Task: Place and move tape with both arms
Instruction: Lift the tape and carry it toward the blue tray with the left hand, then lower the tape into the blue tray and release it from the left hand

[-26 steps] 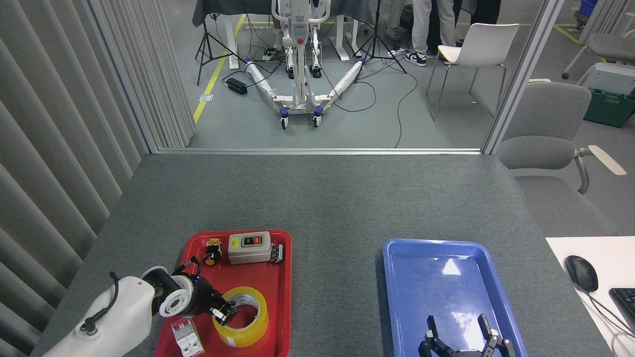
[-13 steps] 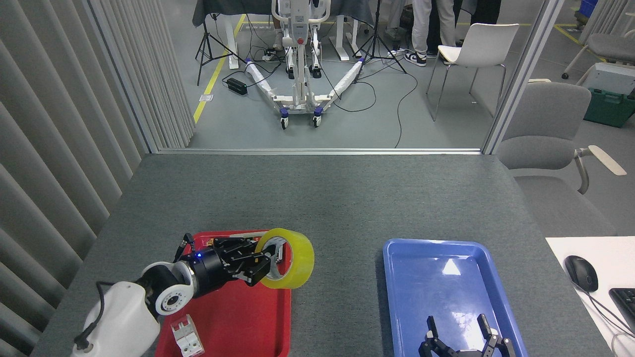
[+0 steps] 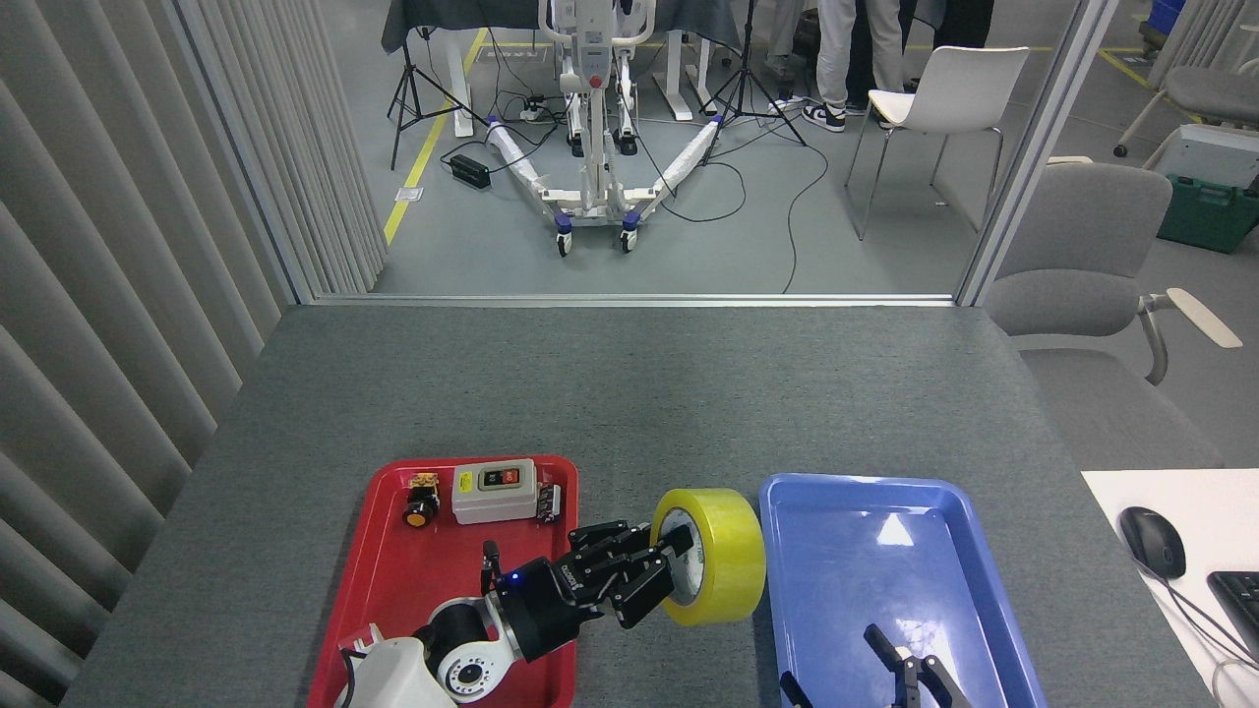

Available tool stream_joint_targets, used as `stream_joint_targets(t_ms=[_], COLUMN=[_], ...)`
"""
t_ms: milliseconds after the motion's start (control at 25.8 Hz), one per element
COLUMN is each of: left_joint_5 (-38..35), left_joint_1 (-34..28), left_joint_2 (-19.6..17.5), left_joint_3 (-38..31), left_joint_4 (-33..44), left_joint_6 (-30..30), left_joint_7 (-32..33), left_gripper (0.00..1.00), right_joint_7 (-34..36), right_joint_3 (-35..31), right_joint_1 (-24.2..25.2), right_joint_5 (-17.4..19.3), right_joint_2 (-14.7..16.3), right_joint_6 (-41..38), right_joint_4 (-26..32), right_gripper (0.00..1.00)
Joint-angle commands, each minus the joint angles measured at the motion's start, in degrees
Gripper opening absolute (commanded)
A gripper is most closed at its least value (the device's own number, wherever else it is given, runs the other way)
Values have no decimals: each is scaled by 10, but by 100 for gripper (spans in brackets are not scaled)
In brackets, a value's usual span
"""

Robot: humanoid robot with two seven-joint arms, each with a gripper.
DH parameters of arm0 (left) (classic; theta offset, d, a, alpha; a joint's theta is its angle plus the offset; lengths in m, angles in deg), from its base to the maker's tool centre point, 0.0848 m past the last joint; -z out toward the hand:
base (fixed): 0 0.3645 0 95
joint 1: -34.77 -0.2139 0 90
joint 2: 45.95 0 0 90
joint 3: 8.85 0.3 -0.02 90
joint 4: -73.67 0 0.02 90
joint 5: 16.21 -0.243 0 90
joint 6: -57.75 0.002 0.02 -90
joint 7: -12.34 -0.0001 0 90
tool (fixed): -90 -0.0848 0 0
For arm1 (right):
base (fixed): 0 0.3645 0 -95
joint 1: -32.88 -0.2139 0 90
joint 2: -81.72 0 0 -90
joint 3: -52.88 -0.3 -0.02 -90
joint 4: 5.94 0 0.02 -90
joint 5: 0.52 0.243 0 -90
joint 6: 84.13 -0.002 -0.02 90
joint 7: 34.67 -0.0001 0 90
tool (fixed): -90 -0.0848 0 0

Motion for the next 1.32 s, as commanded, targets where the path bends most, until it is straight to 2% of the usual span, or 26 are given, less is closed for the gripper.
stream_joint_targets(t_ms=[0, 155, 580, 774, 1122, 1199, 1277], left_joint_5=[-1, -1, 0, 2, 2, 2, 2], left_joint_1=[-1, -2, -32, -31, -28, -28, -28], left_joint_2=[5, 14, 14, 15, 23, 25, 26], left_joint_3=[3, 5, 43, 57, 76, 76, 76], left_joint_4=[-12, -19, -3, 5, 6, 6, 6], left_joint_6=[-2, -2, -2, -2, -2, -2, -2], left_joint_7=[1, 1, 2, 2, 3, 3, 3], left_gripper=[0, 0, 0, 0, 0, 0, 0], right_joint_7=[8, 21, 23, 23, 22, 22, 22], right_joint_3=[-13, -14, 8, 41, 53, 57, 58], right_joint_1=[0, -3, -54, -58, -48, -48, -48], right_joint_5=[3, 5, 5, 5, 5, 5, 5], right_joint_2=[17, 23, 24, 38, 38, 38, 37], right_joint_6=[-118, -158, -117, -132, -161, -161, -161], right_joint_4=[4, 6, 6, 1, 5, 5, 5], right_gripper=[100, 100, 99, 99, 99, 95, 84])
